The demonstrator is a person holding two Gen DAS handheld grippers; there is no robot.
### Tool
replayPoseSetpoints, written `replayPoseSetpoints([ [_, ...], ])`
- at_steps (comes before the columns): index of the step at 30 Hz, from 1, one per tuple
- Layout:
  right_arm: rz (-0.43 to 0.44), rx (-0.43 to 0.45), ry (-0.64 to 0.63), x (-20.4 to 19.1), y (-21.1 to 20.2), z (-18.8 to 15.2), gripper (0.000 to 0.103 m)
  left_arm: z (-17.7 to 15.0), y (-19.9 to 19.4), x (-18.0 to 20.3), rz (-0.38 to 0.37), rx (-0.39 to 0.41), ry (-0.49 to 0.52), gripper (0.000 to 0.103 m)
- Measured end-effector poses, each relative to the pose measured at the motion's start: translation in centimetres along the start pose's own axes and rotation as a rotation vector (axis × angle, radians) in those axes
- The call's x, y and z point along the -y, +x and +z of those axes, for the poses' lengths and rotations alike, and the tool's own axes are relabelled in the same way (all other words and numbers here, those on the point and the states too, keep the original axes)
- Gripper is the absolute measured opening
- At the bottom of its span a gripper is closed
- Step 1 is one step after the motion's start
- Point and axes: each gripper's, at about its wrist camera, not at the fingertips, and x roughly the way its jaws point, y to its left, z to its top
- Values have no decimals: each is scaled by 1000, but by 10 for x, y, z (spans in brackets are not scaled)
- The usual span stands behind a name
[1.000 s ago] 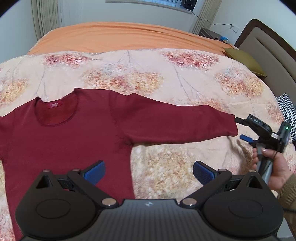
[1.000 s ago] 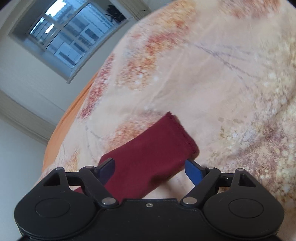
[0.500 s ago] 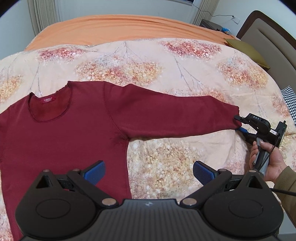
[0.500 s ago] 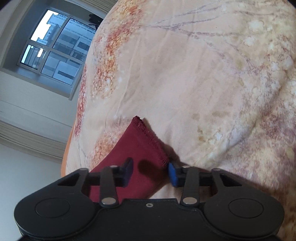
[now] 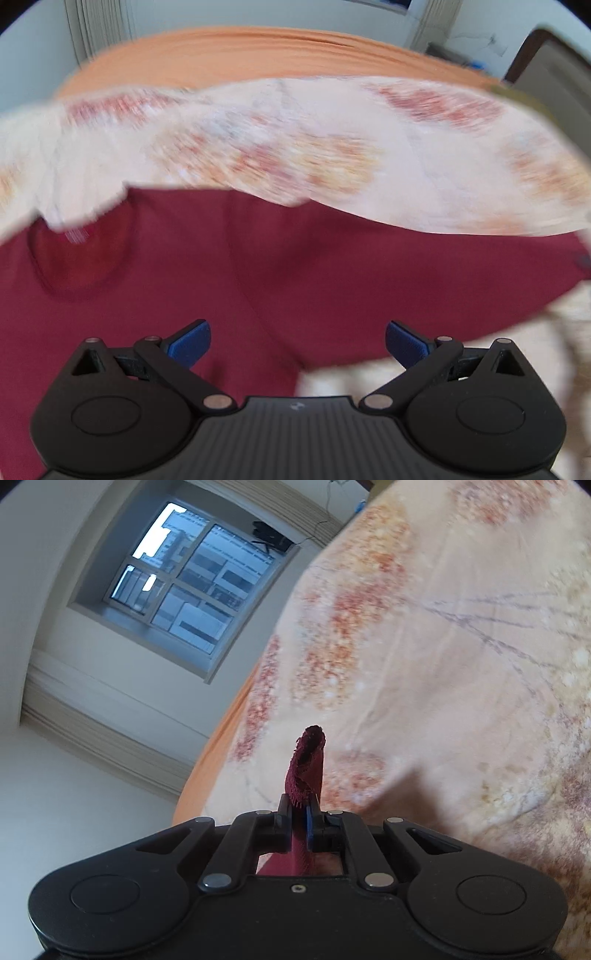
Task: Fold small clothes
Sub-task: 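Lift the cuff with the right tool and fold the sleeve across the shirt body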
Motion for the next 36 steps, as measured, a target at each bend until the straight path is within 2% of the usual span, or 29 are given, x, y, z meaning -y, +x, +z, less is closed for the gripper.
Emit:
replayPoseSetpoints([
  [2, 3, 0, -28, -14, -6, -1, 7, 8, 25, -4, 71, -2, 26, 102],
  [4, 7, -2, -52, -28, -10, -4, 7, 15, 44, -10, 62, -9, 20, 102],
  [9, 14, -2, -116, -64, -19, -13, 7, 22, 71, -24, -41, -18, -35, 102],
  [12, 21, -8, -130, -88, -20, -21, 7, 23, 85, -31, -68, -46, -49, 97],
  [17, 72, -34, -173, -144, -18, -39, 7, 21, 102, -42, -124, -65, -32, 96],
  [19, 101, -59, -190, -171, -13, -52, 7, 21, 94, -53, -180, -51, -56, 93],
  [21, 134, -91, -211, -200, -5, -68, 7, 22, 79, -81, -291, -28, -153, 88],
  [24, 193, -164, -243, -244, 17, -101, 7, 16, 53, -141, -476, -6, -344, 91],
  [26, 221, -225, -279, -272, 39, -130, 7, 8, 40, -186, -535, 11, -440, 97],
  [28, 234, -288, -315, -295, 66, -164, 7, -1, 28, -227, -529, 22, -493, 98],
  [30, 241, -347, -352, -311, 95, -202, 7, -9, 19, -263, -493, 30, -523, 99],
  [33, 199, -431, -388, -321, 145, -261, 7, -20, 12, -307, -452, 31, -546, 99],
  [36, 149, -498, -404, -323, 188, -314, 7, -28, 11, -334, -437, 26, -553, 99],
])
